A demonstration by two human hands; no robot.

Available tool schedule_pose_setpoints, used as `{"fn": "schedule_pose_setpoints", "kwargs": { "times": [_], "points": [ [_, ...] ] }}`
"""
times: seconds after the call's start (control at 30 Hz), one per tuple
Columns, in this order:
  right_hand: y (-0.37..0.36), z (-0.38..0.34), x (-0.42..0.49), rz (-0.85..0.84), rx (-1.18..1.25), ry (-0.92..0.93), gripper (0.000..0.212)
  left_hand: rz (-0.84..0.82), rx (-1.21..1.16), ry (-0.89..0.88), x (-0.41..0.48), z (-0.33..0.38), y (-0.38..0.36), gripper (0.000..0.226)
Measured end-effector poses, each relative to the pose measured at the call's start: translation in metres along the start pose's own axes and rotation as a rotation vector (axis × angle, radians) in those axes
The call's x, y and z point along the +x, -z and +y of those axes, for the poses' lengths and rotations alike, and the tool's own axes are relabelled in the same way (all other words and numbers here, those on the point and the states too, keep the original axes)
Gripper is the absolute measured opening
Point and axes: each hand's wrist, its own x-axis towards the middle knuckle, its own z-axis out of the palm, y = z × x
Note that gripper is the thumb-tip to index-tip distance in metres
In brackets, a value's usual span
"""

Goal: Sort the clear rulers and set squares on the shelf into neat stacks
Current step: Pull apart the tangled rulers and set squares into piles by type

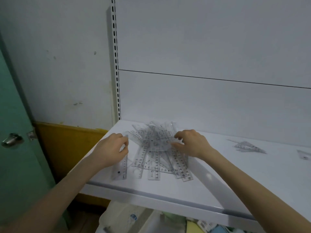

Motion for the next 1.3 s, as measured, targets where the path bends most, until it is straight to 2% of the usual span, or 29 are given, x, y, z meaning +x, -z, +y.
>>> {"fn": "schedule_pose_setpoints", "kwargs": {
  "times": [0.17, 0.37, 0.5, 0.57, 0.63, 0.7, 0.77, 0.83, 0.93, 1.03, 1.1, 1.23, 1.3],
  "points": [
    [-0.011, -0.015, -0.025, -0.061, -0.034, -0.216, 0.069, -0.019, -0.094, -0.158, 0.020, 0.003, -0.012, 0.021],
    [-0.010, -0.027, -0.035, 0.018, 0.156, -0.340, 0.039, -0.037, -0.178, -0.301, 0.028, 0.005, -0.016, 0.019],
    [-0.009, -0.025, -0.029, 0.091, 0.125, -0.353, 0.036, -0.040, -0.213, -0.365, 0.037, 0.016, -0.019, 0.025],
    [-0.010, -0.025, -0.019, 0.092, 0.080, -0.245, 0.047, -0.060, -0.203, -0.376, 0.043, 0.024, -0.022, 0.042],
    [-0.011, -0.030, -0.007, 0.027, 0.011, -0.142, 0.064, -0.113, -0.143, -0.394, 0.046, 0.033, -0.026, 0.074],
    [-0.013, -0.033, 0.003, -0.036, -0.086, -0.116, 0.074, -0.151, -0.061, -0.409, 0.048, 0.039, -0.031, 0.086],
    [-0.014, -0.031, 0.009, -0.042, -0.078, -0.122, 0.070, -0.157, -0.044, -0.416, 0.050, 0.042, -0.035, 0.083],
    [-0.015, -0.026, 0.011, -0.024, 0.047, -0.125, 0.058, -0.150, -0.066, -0.439, 0.052, 0.042, -0.036, 0.081],
    [-0.017, -0.019, 0.011, -0.008, 0.163, -0.117, 0.044, -0.130, -0.118, -0.461, 0.054, 0.042, -0.039, 0.059],
    [-0.016, -0.014, 0.012, 0.057, 0.201, -0.096, 0.036, -0.120, -0.135, -0.458, 0.055, 0.045, -0.039, 0.050],
    [-0.013, -0.008, 0.017, 0.067, 0.185, -0.048, 0.039, -0.115, -0.148, -0.458, 0.056, 0.045, -0.040, 0.047],
    [-0.009, 0.005, 0.033, -0.150, 0.120, -0.020, 0.059, -0.107, -0.160, -0.462, 0.056, 0.044, -0.041, 0.044],
    [-0.008, 0.010, 0.039, -0.146, 0.147, -0.027, 0.059, -0.092, -0.153, -0.476, 0.056, 0.045, -0.040, 0.041]
  ]
}}
